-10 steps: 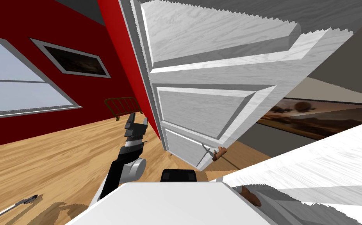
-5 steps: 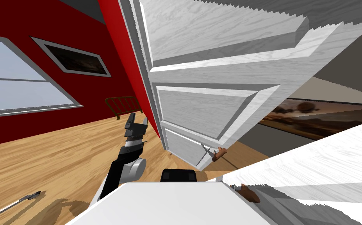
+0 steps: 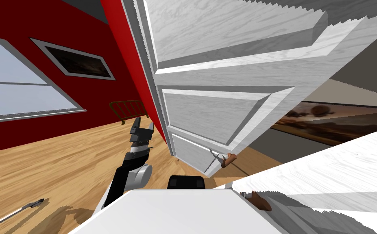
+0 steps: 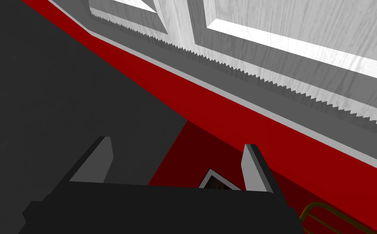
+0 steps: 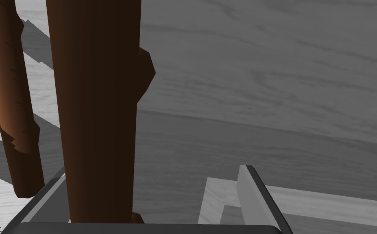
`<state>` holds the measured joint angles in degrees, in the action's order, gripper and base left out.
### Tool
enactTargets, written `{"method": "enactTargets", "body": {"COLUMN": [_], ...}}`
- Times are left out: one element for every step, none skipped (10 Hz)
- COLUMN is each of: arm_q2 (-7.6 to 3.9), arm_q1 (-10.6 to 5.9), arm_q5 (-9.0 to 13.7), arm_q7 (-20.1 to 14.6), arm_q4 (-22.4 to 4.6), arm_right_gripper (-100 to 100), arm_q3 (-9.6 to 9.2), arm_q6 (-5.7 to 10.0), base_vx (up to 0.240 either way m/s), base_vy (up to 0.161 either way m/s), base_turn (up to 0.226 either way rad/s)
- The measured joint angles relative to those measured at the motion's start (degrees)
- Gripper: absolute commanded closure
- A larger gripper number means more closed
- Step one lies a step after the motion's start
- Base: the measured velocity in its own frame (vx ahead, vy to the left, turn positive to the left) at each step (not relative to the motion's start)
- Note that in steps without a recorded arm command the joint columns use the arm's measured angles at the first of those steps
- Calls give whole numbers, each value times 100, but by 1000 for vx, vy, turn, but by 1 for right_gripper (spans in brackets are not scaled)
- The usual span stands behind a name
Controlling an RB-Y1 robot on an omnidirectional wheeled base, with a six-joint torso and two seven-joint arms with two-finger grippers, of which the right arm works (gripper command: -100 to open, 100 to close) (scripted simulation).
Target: Push the door open
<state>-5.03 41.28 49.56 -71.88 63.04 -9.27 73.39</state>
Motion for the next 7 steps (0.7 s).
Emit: {"method": "enactTargets", "body": {"arm_q2": [10,34,54,79,102,104,112], "arm_q1": [32,50,-65,-135,-202,-253,-277], "arm_q5": [-19,-23,-46,-62,-61,-47,-40], "arm_q7": [-14,20,67,108,128,157,183], "arm_q4": [-4,40,15,24,-6,15,36], "arm_right_gripper": [100,100,100,100,100,100,100], "arm_q3": [-18,-26,18,52,75,107,130], "arm_q6": [27,24,-14,-49,-47,-88,-111], "base_vx": [-1,-28,-26,-11,-20,0,4], "base_vy": [-4,-34,-62,-47,-37,-14,-4], "base_turn": [-20,55,66,28,-24,-11,19]}}
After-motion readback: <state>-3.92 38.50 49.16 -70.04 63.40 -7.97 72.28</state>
